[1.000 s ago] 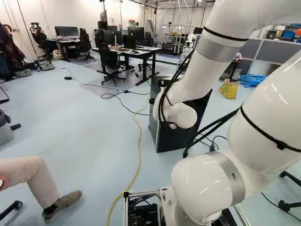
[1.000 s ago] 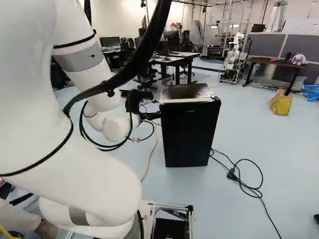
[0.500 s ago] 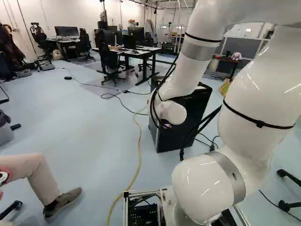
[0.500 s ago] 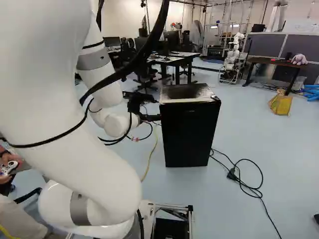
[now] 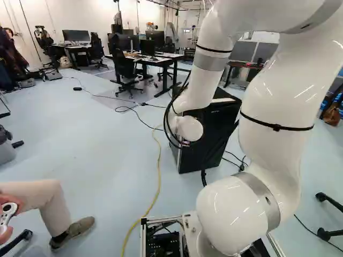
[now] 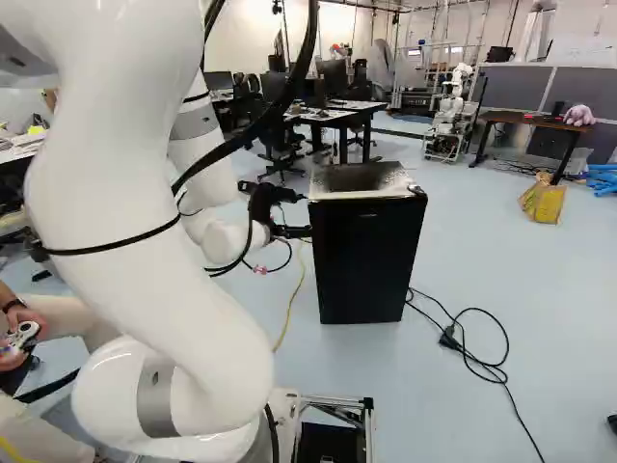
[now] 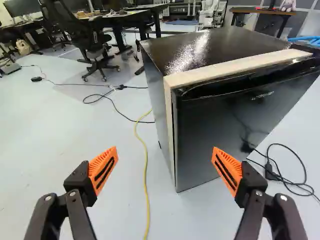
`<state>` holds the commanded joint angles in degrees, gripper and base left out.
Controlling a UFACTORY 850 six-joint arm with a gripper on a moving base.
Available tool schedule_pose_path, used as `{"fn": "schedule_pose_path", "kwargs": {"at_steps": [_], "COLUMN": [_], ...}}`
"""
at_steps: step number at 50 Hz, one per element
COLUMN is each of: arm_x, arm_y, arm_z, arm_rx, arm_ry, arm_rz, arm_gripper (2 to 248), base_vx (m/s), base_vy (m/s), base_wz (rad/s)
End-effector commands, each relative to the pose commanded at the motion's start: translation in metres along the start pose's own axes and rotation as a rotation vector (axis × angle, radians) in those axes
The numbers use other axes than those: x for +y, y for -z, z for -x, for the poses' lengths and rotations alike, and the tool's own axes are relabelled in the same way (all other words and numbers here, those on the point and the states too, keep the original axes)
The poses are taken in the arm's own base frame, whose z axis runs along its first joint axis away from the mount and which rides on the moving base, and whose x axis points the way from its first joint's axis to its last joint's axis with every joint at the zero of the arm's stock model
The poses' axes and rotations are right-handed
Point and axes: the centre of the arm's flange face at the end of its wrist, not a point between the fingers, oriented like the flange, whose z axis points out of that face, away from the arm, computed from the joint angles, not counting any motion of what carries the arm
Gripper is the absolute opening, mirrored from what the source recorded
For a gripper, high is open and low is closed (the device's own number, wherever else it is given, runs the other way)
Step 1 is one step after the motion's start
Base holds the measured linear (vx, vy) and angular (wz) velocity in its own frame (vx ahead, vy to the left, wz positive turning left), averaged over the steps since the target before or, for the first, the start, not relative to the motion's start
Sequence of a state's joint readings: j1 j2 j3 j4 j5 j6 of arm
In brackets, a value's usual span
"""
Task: Grab a drink from the fridge
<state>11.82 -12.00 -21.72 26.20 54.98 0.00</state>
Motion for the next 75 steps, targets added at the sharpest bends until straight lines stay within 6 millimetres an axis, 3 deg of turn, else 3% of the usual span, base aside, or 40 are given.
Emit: {"fn": "schedule_pose_path", "kwargs": {"at_steps": [62, 75], "arm_x": [-0.03, -0.034], "arm_y": [-0.056, -0.062], "arm_z": [0.038, 0.037], "arm_rx": [0.099, 0.144], "arm_ry": [-0.04, -0.055], "arm_rz": [0.205, 0.25], "arm_gripper": [247, 247], "base_vx": [0.0, 0.0], "base_vy": [0.0, 0.0], "base_wz": [0.0, 0.0]}}
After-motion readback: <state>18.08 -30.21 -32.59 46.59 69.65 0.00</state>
